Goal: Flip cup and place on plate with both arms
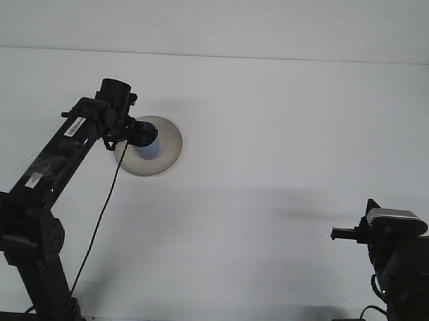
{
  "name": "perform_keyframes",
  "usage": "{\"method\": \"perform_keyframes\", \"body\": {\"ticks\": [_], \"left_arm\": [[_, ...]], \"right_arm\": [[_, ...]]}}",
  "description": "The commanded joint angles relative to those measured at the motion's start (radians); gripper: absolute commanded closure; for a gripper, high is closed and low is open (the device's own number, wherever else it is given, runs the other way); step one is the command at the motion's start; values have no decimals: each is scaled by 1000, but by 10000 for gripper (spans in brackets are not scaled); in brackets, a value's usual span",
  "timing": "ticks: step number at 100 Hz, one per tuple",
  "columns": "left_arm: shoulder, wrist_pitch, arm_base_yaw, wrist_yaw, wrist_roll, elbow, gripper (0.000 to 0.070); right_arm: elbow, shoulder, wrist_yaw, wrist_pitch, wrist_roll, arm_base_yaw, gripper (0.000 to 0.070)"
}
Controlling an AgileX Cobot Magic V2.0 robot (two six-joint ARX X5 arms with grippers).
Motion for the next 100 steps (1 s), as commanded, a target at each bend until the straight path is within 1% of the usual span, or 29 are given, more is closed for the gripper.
{"method": "perform_keyframes", "body": {"ticks": [1, 4, 8, 27, 40, 55, 65, 75, 94, 98, 100], "left_arm": [[19, 10, 0, 3, 8, 25, 250], [19, 8, 0, 3, 8, 29, 191], [19, 4, 1, 3, 8, 37, 153], [-3, -11, 13, 5, -3, 90, 156], [-92, -8, 14, 5, -5, 90, 157], [-236, 14, 10, 5, -27, 53, 160], [-376, 97, -10, 4, -27, -59, 162], [-543, 205, -26, 4, -29, -228, 162], [-877, 365, -36, 3, -73, -591, 165], [-943, 393, -37, 3, -73, -664, 176], [-976, 402, -37, 3, -72, -699, 195]], "right_arm": [[10, 6, -2, 11, 18, 1, 700], [10, 6, -2, 11, 18, 1, 700], [10, 6, -2, 11, 18, 1, 700], [10, 6, -2, 11, 18, 1, 700], [10, 6, 0, 11, 17, 1, 700], [10, 6, 2, 11, 17, 1, 700], [10, 5, 2, 11, 17, 1, 700], [10, 5, 2, 11, 17, 1, 700], [10, 5, 1, 11, 17, 1, 700], [10, 5, 2, 11, 17, 1, 700], [10, 5, 1, 11, 17, 1, 700]]}}
